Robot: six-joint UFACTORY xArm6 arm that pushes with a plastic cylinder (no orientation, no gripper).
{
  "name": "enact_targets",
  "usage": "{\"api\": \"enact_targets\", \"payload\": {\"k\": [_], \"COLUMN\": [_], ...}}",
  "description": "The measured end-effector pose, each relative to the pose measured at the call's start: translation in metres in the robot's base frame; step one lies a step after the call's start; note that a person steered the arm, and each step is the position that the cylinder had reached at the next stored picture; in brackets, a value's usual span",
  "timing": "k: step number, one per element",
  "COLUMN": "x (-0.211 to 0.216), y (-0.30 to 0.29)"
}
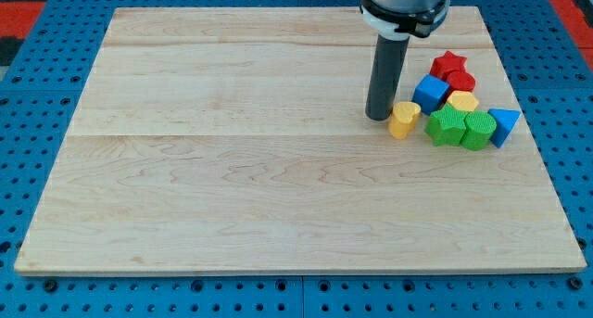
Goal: Move the red star along with the group of blocks slightly down
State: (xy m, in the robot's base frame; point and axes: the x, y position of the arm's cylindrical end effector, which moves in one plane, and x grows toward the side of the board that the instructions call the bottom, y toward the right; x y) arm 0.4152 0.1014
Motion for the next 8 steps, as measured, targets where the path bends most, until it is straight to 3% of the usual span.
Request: {"api": "enact_targets", "payload": {"k": [3,5,6,8], "x": [0.013,0.015,-0.005,-0.092], "y": [0.045,0.002,-0.025,-0.026]}}
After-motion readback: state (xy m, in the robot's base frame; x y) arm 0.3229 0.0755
